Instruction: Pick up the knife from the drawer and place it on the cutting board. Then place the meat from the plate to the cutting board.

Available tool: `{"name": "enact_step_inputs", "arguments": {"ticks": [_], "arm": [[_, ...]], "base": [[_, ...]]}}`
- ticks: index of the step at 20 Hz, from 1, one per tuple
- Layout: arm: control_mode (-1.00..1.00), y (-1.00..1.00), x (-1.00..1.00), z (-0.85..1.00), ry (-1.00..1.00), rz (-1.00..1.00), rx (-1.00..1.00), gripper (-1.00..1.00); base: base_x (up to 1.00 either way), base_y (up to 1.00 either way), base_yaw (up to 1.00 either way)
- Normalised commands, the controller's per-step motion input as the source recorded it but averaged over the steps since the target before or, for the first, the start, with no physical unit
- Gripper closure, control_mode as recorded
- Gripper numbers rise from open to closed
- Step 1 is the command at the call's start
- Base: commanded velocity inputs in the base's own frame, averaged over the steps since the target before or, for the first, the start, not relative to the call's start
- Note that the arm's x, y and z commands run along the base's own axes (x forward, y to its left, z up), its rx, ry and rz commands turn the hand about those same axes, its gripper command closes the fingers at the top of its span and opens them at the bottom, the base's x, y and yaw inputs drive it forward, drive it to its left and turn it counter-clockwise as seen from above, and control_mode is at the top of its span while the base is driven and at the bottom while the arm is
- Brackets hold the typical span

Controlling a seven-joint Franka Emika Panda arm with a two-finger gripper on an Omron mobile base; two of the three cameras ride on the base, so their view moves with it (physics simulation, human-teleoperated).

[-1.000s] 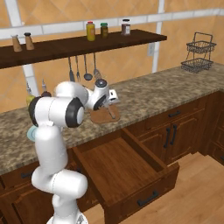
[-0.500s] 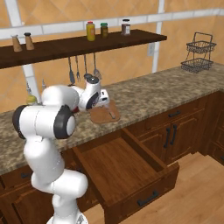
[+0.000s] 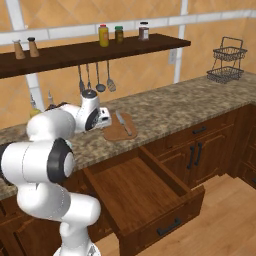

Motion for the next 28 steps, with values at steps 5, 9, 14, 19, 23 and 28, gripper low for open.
{"name": "enact_step_inputs", "arguments": {"ticks": [5, 9, 14, 19, 23, 28], "arm": [[-1.0, 0.55, -0.64, -0.21, -0.01, -0.11, 0.0, -1.0], [-1.0, 0.57, -0.31, 0.0, 0.05, -0.15, 0.0, -1.0], [-1.0, 0.6, -0.08, 0.0, 0.13, -0.06, 0.0, -1.0], [-1.0, 0.58, -0.01, -0.02, 0.09, -0.01, 0.01, -1.0], [-1.0, 0.49, 0.0, -0.32, 0.08, 0.0, 0.0, -1.0], [-1.0, 0.4, 0.0, -0.37, 0.03, 0.0, 0.0, -1.0]], "base": [[0.0, 0.0, 0.0], [0.0, 0.0, 0.0], [0.0, 0.0, 0.0], [0.0, 0.0, 0.0], [0.0, 0.0, 0.0], [0.0, 0.0, 0.0]]}}
